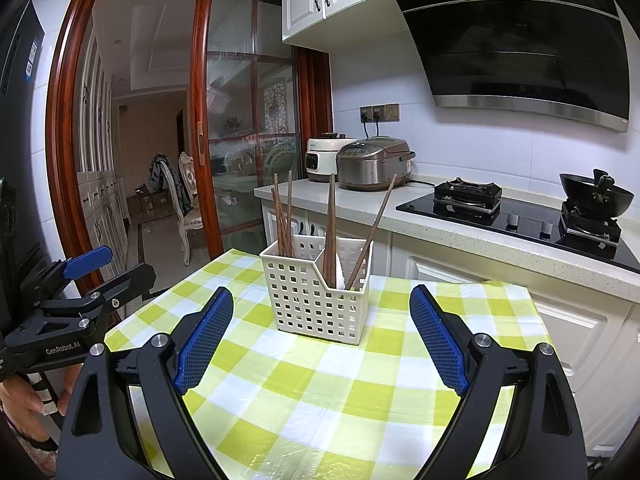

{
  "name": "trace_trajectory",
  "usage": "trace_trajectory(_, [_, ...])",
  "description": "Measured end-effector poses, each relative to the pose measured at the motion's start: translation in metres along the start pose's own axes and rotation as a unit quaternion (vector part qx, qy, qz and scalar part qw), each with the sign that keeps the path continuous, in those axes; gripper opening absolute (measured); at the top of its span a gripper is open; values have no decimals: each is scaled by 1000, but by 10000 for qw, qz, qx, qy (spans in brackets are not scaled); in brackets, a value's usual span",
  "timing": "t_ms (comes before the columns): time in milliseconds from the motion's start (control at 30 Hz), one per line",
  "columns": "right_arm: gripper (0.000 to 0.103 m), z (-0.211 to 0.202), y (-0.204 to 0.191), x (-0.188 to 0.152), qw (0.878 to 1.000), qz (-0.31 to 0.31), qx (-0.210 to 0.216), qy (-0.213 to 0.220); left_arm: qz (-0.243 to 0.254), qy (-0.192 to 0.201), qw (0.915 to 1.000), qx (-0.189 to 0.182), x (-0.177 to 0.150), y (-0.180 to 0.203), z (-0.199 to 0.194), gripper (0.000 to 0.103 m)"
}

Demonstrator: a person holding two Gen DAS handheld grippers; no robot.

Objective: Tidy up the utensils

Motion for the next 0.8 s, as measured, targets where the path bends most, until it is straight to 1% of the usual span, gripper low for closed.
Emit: trace_trajectory(800, [85, -1, 1, 0, 10000, -22, -27, -42, 41, 19, 10000, 3, 0, 1, -3, 98])
Point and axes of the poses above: each gripper's, at about its wrist camera, not at the fingertips, and z roughly the way its jaws point, y to its right, x to its top, the point moved 4 cm from there along z, roughly the way its jaws point, and after that the axes turned 6 degrees about z, right-handed, at the moved point
